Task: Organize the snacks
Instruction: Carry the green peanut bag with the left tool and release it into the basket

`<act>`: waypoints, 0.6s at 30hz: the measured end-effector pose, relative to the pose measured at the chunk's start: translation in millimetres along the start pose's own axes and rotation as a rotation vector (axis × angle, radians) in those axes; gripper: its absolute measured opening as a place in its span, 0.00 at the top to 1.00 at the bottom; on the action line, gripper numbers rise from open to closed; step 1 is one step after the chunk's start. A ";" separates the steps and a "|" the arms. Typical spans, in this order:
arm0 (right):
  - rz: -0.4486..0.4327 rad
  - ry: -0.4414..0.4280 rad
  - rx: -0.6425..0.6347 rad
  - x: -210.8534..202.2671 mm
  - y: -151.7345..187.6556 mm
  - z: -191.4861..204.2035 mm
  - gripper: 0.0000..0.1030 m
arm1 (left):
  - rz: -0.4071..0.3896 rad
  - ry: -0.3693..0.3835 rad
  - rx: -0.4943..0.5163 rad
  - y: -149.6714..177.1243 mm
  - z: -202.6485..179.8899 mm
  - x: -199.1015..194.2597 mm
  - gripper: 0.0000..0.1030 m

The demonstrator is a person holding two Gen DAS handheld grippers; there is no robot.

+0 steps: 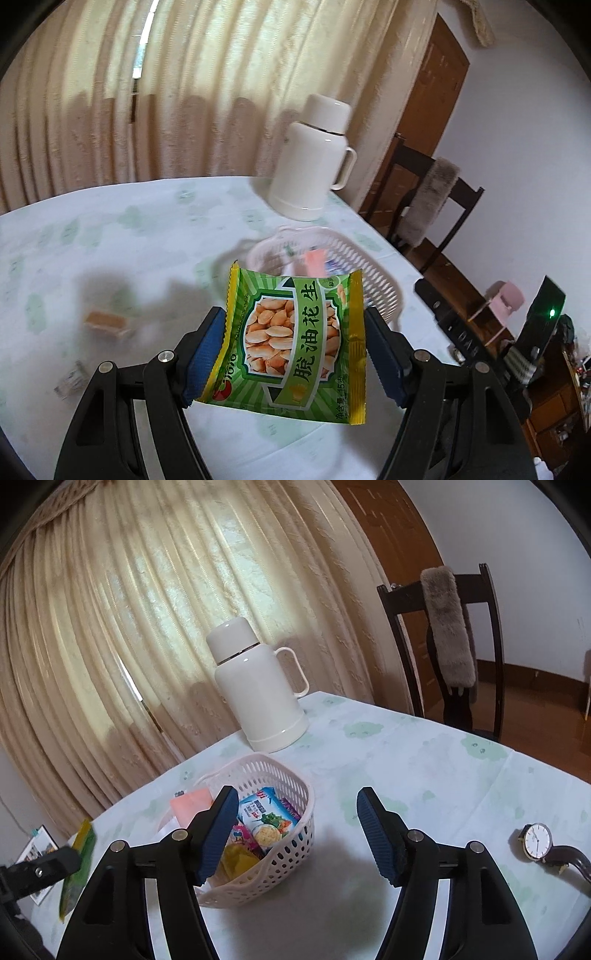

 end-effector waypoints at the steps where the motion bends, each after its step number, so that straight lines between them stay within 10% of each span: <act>1: 0.002 -0.002 0.006 0.0 -0.4 -0.8 0.34 | 0.003 0.012 0.000 -2.6 -3.9 5.1 0.31; 18: 0.038 -0.004 0.034 8.5 2.6 -3.0 0.34 | 0.038 0.104 -0.107 -16.3 -13.0 52.0 0.21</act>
Point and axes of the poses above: each gripper's, at about its wrist camera, not at the fingertips, and x roughly the way its jaws point, z to its left, y to its underside, the point moved 6 cm from there along x, roughly the way its jaws point, and after that the axes turned 4 degrees about x, right-handed, at the moved point
